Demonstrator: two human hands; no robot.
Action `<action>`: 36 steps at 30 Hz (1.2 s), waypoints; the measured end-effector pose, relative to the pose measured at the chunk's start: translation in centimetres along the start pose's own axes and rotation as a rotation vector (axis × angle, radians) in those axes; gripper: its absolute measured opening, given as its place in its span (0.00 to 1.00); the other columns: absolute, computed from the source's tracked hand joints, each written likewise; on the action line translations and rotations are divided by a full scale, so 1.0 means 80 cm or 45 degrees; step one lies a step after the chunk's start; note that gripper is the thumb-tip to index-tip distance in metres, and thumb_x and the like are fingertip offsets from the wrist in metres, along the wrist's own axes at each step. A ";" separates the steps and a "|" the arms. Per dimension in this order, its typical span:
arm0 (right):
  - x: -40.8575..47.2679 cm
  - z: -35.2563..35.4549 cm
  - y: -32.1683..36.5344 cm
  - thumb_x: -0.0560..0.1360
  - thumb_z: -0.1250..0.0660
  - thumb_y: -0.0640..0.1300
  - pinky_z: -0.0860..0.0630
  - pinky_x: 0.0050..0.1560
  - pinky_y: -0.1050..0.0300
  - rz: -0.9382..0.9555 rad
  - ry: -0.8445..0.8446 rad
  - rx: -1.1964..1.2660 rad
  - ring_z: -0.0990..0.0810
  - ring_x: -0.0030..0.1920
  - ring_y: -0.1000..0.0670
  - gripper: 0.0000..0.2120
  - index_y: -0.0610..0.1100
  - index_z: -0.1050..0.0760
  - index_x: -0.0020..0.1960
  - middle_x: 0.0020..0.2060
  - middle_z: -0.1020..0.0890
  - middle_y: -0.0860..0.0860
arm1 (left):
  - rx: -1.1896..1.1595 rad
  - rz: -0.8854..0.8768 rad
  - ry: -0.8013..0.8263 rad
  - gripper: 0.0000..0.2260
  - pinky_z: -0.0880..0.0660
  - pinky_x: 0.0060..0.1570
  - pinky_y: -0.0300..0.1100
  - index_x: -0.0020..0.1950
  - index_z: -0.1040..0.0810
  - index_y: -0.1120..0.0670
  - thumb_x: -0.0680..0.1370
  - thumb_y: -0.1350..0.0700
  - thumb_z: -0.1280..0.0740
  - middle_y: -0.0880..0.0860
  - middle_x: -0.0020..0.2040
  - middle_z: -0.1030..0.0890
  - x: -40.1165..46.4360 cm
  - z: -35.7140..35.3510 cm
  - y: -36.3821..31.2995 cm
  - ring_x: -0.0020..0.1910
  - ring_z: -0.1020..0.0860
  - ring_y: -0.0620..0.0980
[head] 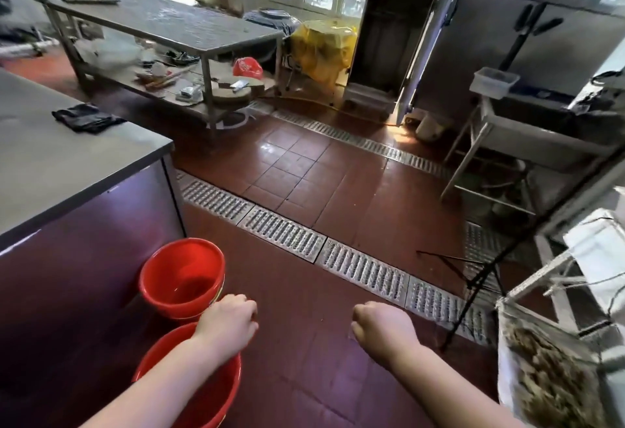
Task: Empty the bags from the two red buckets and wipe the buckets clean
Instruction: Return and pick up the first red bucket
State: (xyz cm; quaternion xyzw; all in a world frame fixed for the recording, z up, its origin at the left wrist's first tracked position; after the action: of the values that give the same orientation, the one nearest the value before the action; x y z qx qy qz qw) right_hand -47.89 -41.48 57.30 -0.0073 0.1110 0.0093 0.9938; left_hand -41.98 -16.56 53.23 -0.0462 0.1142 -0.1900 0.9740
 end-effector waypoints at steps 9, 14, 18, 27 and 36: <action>0.279 0.030 -0.081 0.77 0.44 0.49 0.25 0.48 0.54 0.223 0.026 -0.052 0.20 0.53 0.43 0.13 0.44 0.24 0.51 0.50 0.19 0.47 | -0.049 0.313 -0.052 0.12 0.28 0.55 0.44 0.59 0.24 0.47 0.77 0.47 0.39 0.47 0.58 0.24 0.215 0.013 0.029 0.61 0.27 0.49; 0.422 0.064 -0.092 0.76 0.44 0.46 0.30 0.41 0.54 0.451 0.112 -0.137 0.21 0.52 0.42 0.10 0.44 0.34 0.37 0.38 0.23 0.48 | -0.194 0.585 -0.061 0.12 0.27 0.54 0.42 0.57 0.23 0.48 0.77 0.47 0.39 0.47 0.56 0.23 0.277 0.017 0.052 0.59 0.25 0.50; 0.524 0.077 -0.060 0.77 0.43 0.45 0.35 0.39 0.57 0.593 0.153 -0.191 0.20 0.51 0.43 0.18 0.46 0.45 0.31 0.35 0.26 0.49 | -0.299 0.811 -0.048 0.12 0.27 0.52 0.42 0.57 0.23 0.47 0.77 0.47 0.39 0.46 0.55 0.23 0.295 0.013 0.086 0.58 0.25 0.49; 0.704 0.076 0.111 0.76 0.44 0.45 0.26 0.42 0.54 0.940 0.177 -0.269 0.20 0.50 0.40 0.11 0.44 0.23 0.50 0.48 0.18 0.45 | -0.467 1.202 0.010 0.13 0.28 0.56 0.42 0.59 0.25 0.46 0.77 0.47 0.40 0.45 0.59 0.24 0.351 -0.014 0.231 0.62 0.27 0.47; 0.823 0.095 0.251 0.77 0.45 0.45 0.30 0.39 0.55 1.258 0.197 -0.367 0.20 0.50 0.41 0.12 0.45 0.24 0.51 0.49 0.19 0.45 | -0.605 1.490 -0.047 0.12 0.27 0.54 0.43 0.59 0.24 0.46 0.77 0.48 0.39 0.45 0.58 0.23 0.379 0.000 0.330 0.60 0.26 0.47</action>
State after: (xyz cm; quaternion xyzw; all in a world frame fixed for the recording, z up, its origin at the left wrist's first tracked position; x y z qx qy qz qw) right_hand 17.56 -20.14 49.94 -0.0916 0.1719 0.4919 0.8486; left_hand -5.19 -3.70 43.47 -0.1942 0.1428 0.4054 0.8818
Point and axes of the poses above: each hand's wrist, its own x-axis towards the middle knuckle, its own z-axis out of the back of the hand, y = z × x, the point moved 4 cm from there along x, towards the middle knuckle
